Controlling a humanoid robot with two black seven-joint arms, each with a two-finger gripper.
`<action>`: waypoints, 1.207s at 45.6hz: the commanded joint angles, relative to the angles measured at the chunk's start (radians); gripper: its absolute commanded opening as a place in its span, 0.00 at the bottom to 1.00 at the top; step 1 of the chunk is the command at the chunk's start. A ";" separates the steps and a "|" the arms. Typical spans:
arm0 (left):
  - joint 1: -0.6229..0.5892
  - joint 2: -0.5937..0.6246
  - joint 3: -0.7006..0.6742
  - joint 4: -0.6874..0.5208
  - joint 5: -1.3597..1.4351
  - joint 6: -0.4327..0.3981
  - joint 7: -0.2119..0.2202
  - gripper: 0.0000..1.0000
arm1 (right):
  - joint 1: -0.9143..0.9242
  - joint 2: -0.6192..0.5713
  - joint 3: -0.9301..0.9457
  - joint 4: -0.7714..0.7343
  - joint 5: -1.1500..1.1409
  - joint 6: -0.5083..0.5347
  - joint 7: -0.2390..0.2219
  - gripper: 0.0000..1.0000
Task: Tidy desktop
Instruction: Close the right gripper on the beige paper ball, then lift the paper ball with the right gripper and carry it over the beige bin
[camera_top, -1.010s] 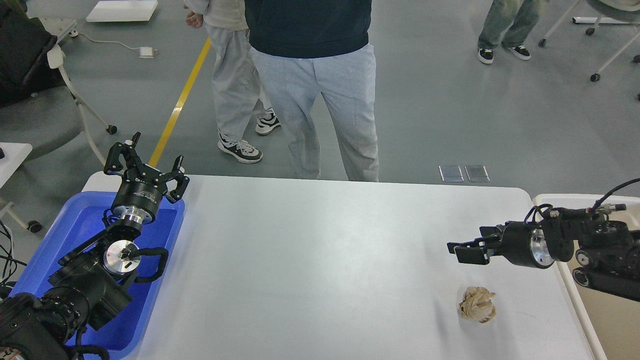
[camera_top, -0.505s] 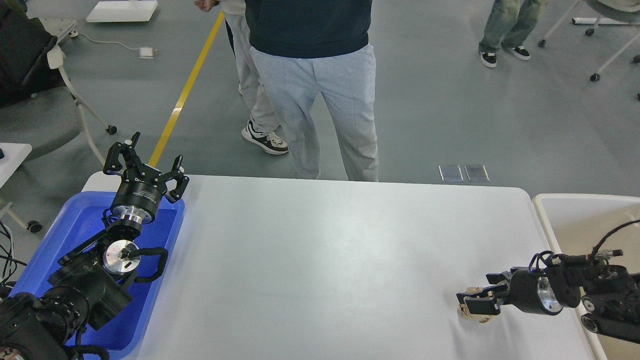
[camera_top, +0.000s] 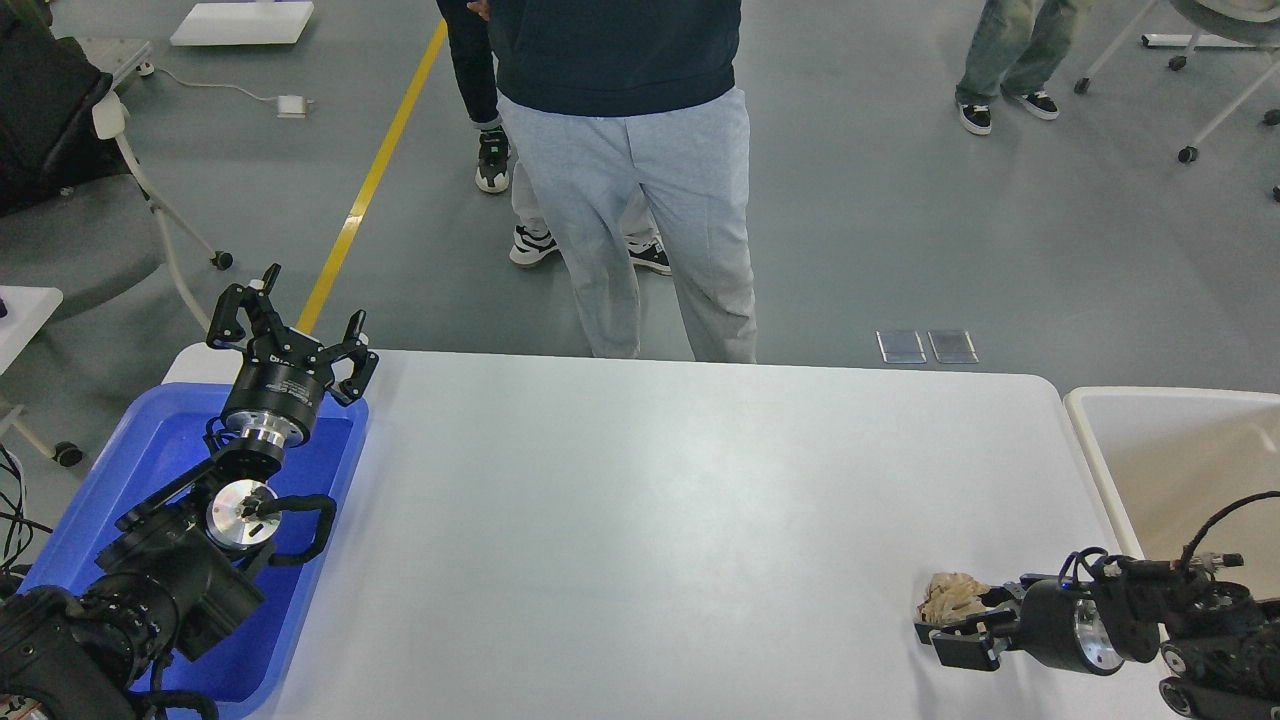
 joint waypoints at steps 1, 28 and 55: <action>0.000 0.001 0.000 0.000 0.000 0.000 0.000 1.00 | -0.018 0.016 0.002 -0.019 -0.002 -0.025 0.003 0.23; 0.000 -0.001 0.000 0.000 0.000 0.000 0.000 1.00 | -0.007 0.005 0.007 -0.026 0.023 -0.025 -0.003 0.00; 0.000 0.001 0.000 0.000 0.000 0.002 0.000 1.00 | 0.528 -0.335 -0.007 0.310 0.075 0.386 -0.011 0.00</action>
